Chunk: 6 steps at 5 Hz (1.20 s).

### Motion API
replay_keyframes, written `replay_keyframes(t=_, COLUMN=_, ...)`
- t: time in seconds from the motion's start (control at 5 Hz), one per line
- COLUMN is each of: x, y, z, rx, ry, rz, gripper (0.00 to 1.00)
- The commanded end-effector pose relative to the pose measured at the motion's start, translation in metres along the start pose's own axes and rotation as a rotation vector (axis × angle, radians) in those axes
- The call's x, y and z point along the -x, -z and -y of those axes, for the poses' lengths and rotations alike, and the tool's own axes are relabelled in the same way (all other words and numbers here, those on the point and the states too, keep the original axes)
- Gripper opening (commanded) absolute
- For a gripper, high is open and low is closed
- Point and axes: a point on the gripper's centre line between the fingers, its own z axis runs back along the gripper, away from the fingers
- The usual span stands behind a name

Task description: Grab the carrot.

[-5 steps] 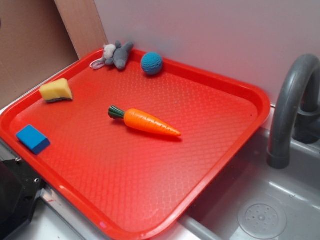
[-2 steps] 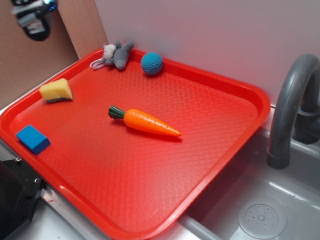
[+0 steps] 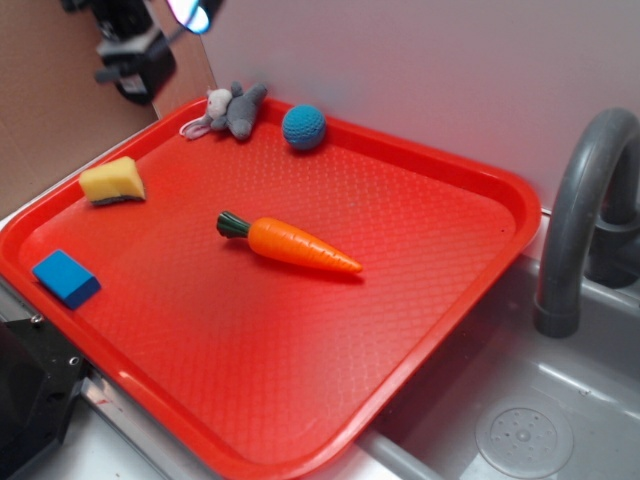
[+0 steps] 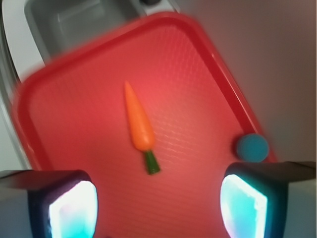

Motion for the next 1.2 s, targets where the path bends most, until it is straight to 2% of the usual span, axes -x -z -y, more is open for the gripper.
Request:
replay_keyframes(t=0.0, x=-0.03, y=0.071, z=0.022, rx=0.133, ry=0.439, rz=-0.04, gripper=1.0)
replay_keyframes(t=0.2, x=-0.032, y=0.1, z=0.015, rx=0.172, ry=0.404, rz=-0.122, gripper=1.0)
replay_keyframes(t=0.4, x=-0.036, y=0.126, z=0.022, rx=0.187, ry=0.32, rz=-0.173, gripper=1.0)
replay_keyframes(t=0.8, x=-0.046, y=0.158, z=0.057, rx=0.243, ry=0.348, rz=-0.249, gripper=1.0)
replay_keyframes(t=1.0, x=-0.048, y=0.162, z=0.064, rx=0.214, ry=0.353, rz=-0.264, gripper=0.0)
